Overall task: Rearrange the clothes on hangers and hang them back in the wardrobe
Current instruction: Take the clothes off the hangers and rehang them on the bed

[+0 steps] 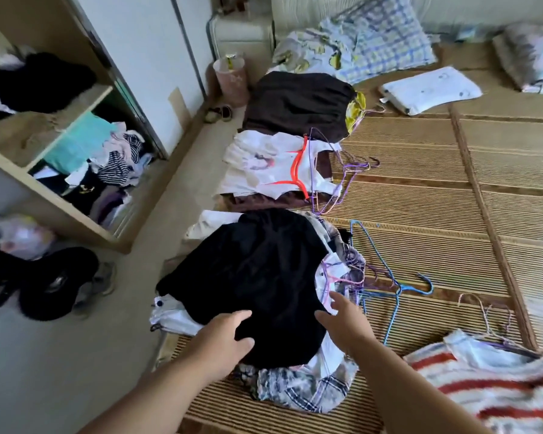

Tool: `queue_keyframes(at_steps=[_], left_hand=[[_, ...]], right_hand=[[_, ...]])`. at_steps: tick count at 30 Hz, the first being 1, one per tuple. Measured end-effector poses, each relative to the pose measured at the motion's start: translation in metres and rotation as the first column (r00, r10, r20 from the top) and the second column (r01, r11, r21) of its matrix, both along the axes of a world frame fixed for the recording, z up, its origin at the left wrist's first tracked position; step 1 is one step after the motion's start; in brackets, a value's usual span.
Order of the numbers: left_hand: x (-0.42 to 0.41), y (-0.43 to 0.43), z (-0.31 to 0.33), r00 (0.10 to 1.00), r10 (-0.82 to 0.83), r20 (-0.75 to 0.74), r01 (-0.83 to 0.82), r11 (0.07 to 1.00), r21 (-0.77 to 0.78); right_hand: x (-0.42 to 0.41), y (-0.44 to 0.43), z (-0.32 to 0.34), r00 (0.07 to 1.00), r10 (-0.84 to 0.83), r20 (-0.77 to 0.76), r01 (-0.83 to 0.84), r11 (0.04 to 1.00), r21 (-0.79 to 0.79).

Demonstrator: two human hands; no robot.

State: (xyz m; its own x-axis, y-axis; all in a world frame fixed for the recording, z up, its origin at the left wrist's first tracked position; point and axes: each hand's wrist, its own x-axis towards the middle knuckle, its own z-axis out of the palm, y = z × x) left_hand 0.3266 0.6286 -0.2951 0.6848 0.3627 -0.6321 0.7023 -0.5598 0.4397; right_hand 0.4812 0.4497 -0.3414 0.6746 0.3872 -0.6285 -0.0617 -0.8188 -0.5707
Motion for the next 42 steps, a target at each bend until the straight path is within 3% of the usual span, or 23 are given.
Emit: queue_keyframes(at_steps=[8, 14, 17, 20, 24, 26, 32, 34, 37, 40, 42], left_hand=[[0.042, 0.044, -0.077, 0.988, -0.093, -0.121, 0.062, 0.970, -0.236], [0.059, 0.060, -0.114, 0.981, -0.182, -0.071, 0.170, 0.974, -0.149], [0.059, 0.068, -0.121, 0.971, -0.234, -0.047, 0.227, 0.966, -0.126], [0.060, 0.080, -0.116, 0.950, -0.312, -0.013, 0.310, 0.947, -0.085], [0.062, 0.101, -0.095, 0.918, -0.394, 0.046, 0.395, 0.919, -0.006], [0.063, 0.107, -0.078, 0.905, -0.418, 0.081, 0.417, 0.908, 0.025], [0.088, 0.113, -0.052, 0.819, -0.548, 0.169, 0.514, 0.832, 0.208], [0.098, 0.118, -0.069, 0.808, -0.581, 0.098, 0.527, 0.787, 0.321], [0.108, 0.131, -0.111, 0.832, -0.541, -0.123, 0.526, 0.698, 0.486], [0.107, 0.151, -0.146, 0.879, -0.398, -0.261, 0.476, 0.716, 0.511], [0.104, 0.164, -0.159, 0.875, -0.378, -0.304, 0.484, 0.720, 0.497]], right_hand=[[0.033, 0.043, -0.093, 0.960, -0.250, -0.124, 0.246, 0.968, -0.050], [0.036, 0.065, -0.138, 0.917, -0.399, 0.022, 0.399, 0.911, -0.104], [0.041, 0.068, -0.146, 0.888, -0.460, 0.014, 0.457, 0.879, -0.134], [0.042, 0.068, -0.144, 0.925, -0.381, 0.011, 0.376, 0.906, -0.193], [0.029, 0.069, -0.120, 0.889, -0.451, 0.081, 0.458, 0.879, -0.130], [0.018, 0.069, -0.102, 0.876, -0.481, 0.034, 0.482, 0.869, -0.111], [0.011, 0.072, -0.082, 0.934, -0.356, 0.036, 0.357, 0.924, -0.138], [0.013, 0.077, -0.098, 0.934, -0.351, 0.074, 0.358, 0.925, -0.130], [0.017, 0.084, -0.129, 0.928, -0.345, 0.137, 0.364, 0.918, -0.154], [0.016, 0.087, -0.153, 0.912, -0.312, 0.266, 0.367, 0.911, -0.191], [0.010, 0.088, -0.162, 0.867, -0.383, 0.319, 0.440, 0.889, -0.128]])
